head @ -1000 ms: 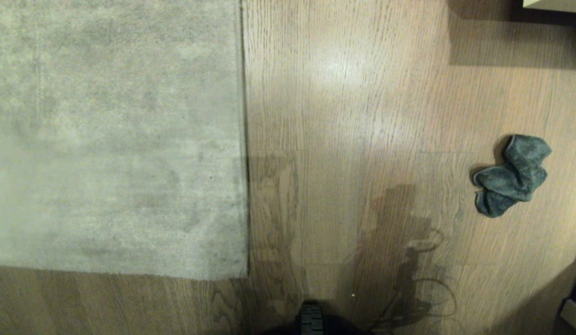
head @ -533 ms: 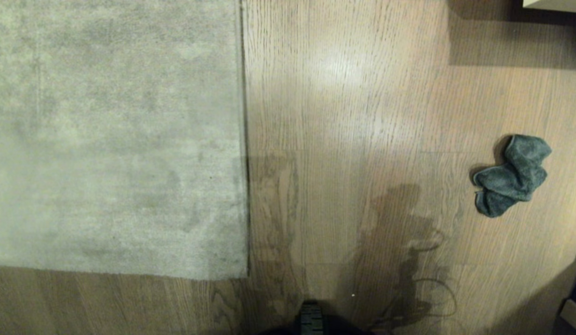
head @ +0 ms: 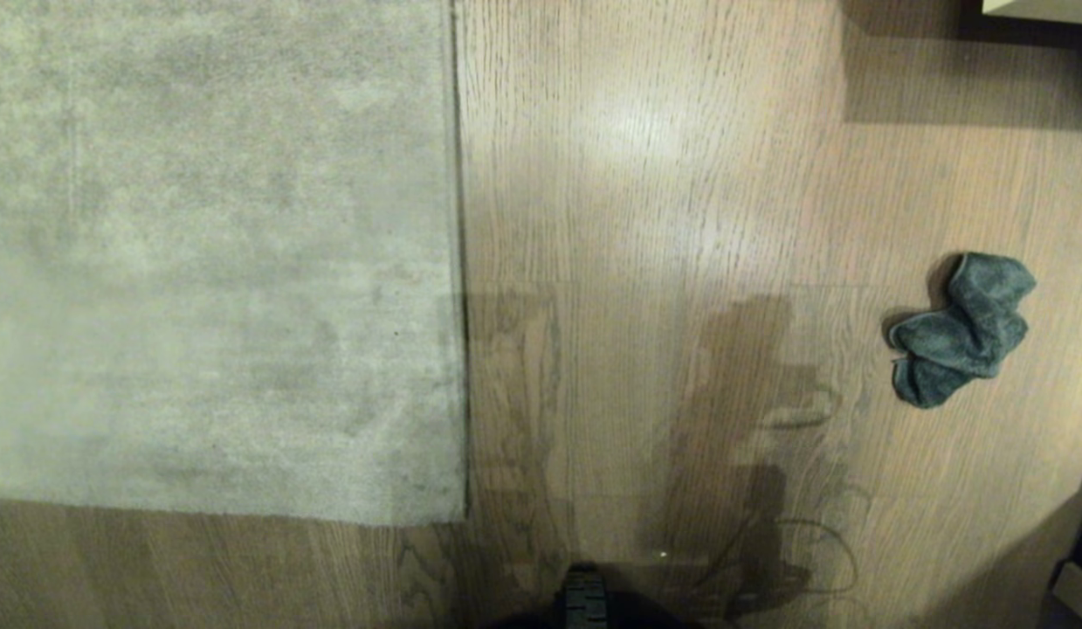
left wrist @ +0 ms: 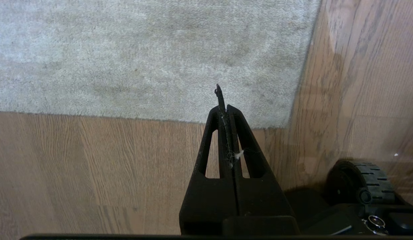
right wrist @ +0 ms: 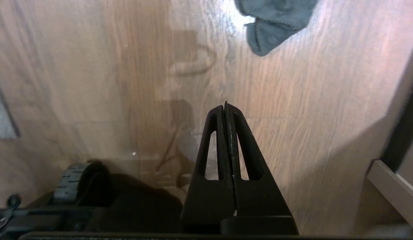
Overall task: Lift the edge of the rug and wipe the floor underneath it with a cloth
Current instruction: Pick up the rag
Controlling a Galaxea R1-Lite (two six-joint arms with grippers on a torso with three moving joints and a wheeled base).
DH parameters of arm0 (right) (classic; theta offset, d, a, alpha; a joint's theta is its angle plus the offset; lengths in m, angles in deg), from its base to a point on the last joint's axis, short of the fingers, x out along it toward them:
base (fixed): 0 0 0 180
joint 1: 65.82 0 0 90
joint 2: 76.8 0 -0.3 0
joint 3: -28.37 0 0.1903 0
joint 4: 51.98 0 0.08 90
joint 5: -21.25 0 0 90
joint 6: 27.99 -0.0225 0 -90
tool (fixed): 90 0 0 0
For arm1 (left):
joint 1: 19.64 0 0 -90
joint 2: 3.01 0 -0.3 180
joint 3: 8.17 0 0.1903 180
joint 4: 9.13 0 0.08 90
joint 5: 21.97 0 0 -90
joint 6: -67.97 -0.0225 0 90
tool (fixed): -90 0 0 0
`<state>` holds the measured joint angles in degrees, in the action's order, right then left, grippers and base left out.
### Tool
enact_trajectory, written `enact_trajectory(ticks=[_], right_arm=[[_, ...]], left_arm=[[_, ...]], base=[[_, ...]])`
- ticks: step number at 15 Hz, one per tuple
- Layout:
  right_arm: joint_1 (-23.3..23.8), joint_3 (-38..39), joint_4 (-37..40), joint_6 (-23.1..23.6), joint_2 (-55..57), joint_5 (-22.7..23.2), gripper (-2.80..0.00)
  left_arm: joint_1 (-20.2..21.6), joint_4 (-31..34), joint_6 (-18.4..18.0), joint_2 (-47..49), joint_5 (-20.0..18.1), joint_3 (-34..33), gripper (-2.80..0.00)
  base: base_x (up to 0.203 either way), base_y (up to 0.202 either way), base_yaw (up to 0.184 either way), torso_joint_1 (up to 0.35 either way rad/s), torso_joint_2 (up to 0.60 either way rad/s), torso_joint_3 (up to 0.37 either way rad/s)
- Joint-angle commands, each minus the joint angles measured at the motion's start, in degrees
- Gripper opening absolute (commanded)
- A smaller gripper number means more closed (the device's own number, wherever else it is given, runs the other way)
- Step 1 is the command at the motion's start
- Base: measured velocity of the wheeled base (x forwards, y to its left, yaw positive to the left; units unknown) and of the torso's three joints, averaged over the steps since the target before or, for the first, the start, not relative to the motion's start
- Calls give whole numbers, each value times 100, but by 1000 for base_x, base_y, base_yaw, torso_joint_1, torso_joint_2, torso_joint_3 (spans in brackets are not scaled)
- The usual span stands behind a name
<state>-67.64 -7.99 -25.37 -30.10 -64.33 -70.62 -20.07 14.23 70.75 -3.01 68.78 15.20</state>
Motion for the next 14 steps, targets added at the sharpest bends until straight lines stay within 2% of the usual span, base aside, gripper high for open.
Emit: enact_trajectory(ticks=[1,7,12,14], right_arm=[[-210,-90,-25,-11,564,11,-280],[-349,-219,-429,-49,2019,20,-280],[-329,-557,-1873,-238,4027,17,-280],[-186,-824,-2565,-275,4824,13,-280]], left_arm=[[0,0,3,0,5,0,-280],[0,0,3,0,5,0,-280],[0,0,3,0,5,0,-280],[0,0,3,0,5,0,-280]], base=[[0,0,0,0,0,0],[0,0,0,0,0,0],[0,0,0,0,0,0],[0,0,0,0,0,0]])
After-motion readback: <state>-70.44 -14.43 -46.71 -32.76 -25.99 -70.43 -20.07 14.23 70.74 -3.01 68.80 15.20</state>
